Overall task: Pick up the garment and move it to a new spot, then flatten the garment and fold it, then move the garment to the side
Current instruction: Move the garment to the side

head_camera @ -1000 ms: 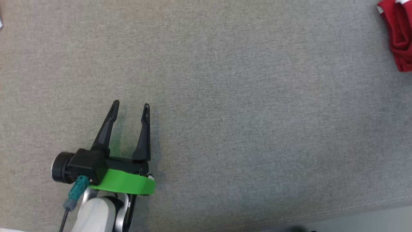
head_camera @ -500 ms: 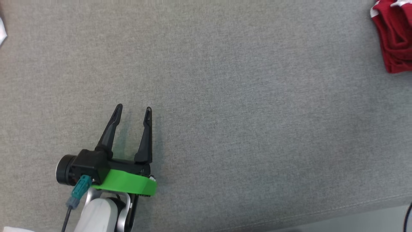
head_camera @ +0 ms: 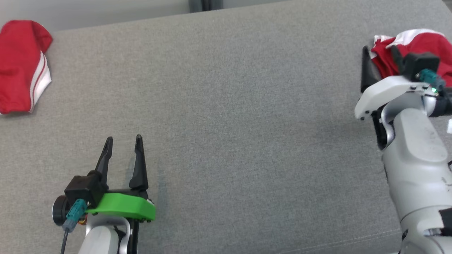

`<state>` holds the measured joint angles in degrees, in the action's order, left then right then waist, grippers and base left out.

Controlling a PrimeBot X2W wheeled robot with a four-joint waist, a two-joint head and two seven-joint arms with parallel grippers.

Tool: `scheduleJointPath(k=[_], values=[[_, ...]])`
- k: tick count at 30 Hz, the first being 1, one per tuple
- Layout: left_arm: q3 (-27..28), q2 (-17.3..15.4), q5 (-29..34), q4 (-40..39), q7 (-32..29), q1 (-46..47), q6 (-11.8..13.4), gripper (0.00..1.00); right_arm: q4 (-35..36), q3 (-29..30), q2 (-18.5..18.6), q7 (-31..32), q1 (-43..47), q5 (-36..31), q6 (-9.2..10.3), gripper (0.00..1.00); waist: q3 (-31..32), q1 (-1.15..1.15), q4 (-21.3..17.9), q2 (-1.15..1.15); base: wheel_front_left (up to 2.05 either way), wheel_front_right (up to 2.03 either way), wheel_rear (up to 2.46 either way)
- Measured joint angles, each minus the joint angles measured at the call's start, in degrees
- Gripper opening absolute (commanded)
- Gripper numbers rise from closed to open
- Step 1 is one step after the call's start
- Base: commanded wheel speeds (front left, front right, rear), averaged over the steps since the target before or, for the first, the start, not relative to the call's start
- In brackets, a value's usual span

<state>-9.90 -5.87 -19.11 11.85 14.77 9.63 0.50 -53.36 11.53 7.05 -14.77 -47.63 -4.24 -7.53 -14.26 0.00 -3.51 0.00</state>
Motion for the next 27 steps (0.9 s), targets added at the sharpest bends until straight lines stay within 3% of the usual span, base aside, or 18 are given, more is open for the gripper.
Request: scheduleJointPath(k=[8, 16, 27], values=[[4.6, 1.5, -0.4, 2.4, 0.3, -5.1, 0.3, 1.0, 14.9, -7.5, -3.5, -0.3, 16.7, 9.2, 0.0, 1.0, 7.3, 0.0, 1.4, 0.0, 0.0, 0.0, 0.0], [6.6, 2.6, 0.5, 2.7, 0.3, -10.4, -0.5, 1.0, 26.4, -15.2, -4.2, -0.3, 33.4, 14.2, 0.0, 1.0, 12.5, 0.0, 3.9, 0.0, 0.0, 0.0, 0.0], [5.9, 2.9, 0.8, 1.6, 0.4, -14.2, -0.4, 1.0, 35.3, -18.1, -4.2, -0.3, 42.8, 14.6, 0.0, 1.0, 16.1, 0.0, 5.6, 0.0, 0.0, 0.0, 0.0]])
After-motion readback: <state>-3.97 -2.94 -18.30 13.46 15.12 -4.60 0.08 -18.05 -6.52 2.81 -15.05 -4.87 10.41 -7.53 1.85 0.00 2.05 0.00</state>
